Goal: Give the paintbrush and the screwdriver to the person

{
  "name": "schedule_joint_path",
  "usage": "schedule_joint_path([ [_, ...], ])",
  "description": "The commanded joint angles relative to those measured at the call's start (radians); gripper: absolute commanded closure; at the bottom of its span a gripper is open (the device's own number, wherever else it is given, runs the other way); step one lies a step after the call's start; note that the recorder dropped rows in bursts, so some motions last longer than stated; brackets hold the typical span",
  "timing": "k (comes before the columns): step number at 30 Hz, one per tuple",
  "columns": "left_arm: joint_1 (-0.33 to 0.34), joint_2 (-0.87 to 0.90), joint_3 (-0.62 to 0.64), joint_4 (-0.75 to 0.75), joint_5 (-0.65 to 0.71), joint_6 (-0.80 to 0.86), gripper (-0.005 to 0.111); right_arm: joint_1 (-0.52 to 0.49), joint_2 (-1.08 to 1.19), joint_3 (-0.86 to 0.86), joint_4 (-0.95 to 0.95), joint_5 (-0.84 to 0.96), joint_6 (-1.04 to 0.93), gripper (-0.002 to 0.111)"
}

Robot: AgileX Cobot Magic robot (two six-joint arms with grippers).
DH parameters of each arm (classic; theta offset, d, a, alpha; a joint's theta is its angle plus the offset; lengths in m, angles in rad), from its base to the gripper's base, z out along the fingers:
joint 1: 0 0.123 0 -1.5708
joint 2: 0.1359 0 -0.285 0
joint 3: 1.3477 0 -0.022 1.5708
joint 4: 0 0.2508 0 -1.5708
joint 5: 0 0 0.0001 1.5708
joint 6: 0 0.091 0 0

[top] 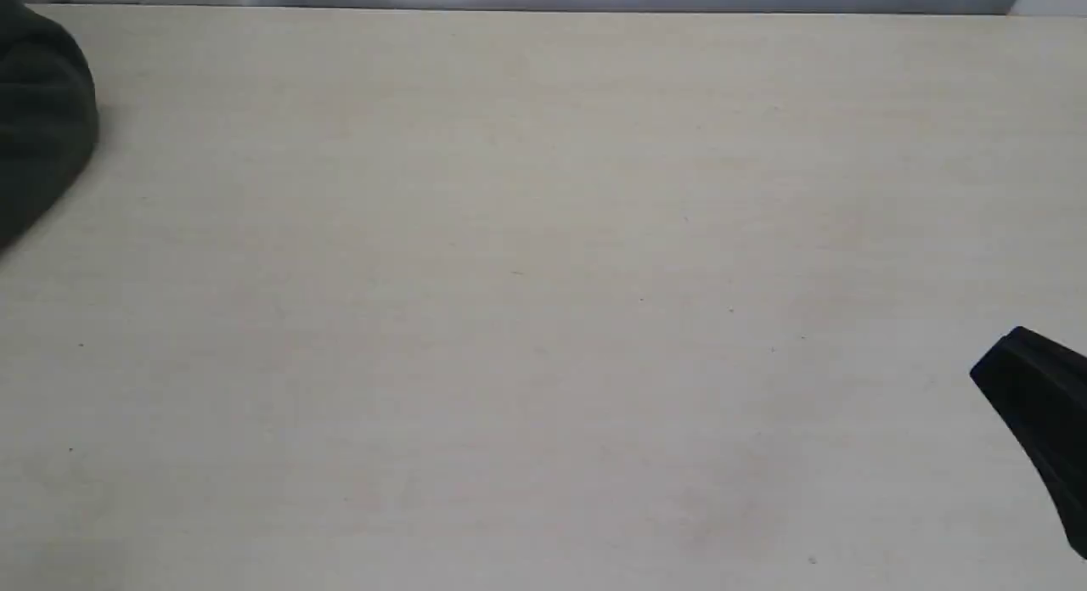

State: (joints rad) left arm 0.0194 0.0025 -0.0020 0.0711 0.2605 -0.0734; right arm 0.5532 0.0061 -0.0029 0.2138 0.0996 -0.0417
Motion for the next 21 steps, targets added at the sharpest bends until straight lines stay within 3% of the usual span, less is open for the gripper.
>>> schedule_joint_path([
  [1, -0.008, -0.002, 0.002, -0.001, -0.011, -0.002, 0.107, -0.014, -0.006, 0.003, -0.054, 0.007, -0.039, 0.104],
  [10, -0.008, -0.002, 0.002, -0.001, -0.011, -0.002, 0.107, -0.272, -0.006, 0.003, -0.200, 0.091, -0.041, 0.104],
  [21, -0.008, -0.002, 0.002, -0.001, -0.011, -0.002, 0.107, -0.577, -0.006, 0.003, -0.203, 0.091, -0.041, 0.104],
])
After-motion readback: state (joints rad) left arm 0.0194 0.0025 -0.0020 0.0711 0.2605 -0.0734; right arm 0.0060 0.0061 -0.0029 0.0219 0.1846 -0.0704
